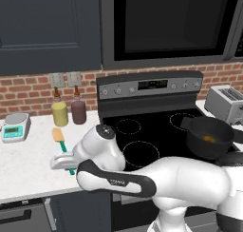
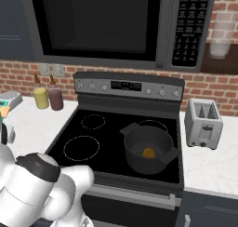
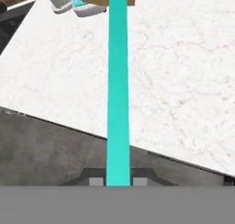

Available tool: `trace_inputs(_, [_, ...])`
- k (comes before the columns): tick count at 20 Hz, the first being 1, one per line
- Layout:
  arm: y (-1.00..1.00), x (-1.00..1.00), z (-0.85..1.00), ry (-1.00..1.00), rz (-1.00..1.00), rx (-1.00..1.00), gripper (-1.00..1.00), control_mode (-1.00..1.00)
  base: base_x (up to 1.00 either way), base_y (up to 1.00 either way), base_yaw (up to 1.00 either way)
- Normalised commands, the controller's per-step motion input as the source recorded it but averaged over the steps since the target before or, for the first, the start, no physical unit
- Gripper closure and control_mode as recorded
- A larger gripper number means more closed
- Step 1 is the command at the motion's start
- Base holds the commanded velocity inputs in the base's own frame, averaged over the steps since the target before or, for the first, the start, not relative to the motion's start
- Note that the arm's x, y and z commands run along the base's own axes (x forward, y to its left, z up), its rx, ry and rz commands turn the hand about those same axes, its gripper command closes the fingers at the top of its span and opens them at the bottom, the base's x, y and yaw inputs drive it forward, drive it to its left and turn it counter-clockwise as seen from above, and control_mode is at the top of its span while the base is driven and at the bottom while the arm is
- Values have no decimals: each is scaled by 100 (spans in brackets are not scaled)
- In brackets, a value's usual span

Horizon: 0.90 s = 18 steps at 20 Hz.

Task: Put the bell pepper and avocado in the pot. Retrieve the spatula and lightly stir the vegetables in the pot.

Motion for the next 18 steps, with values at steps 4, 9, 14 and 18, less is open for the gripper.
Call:
trace_inputs(4, [-17,-58,100,2,-1,29,100,-100,0,0,0])
trace_inputs(9, [-23,-70,100,2,-9,32,100,-100,0,0,0])
trace_inputs(14, [-23,-62,98,11,-20,35,100,-100,0,0,0])
trace_inputs(18, [-29,-11,92,40,-22,38,100,-100,0,0,0])
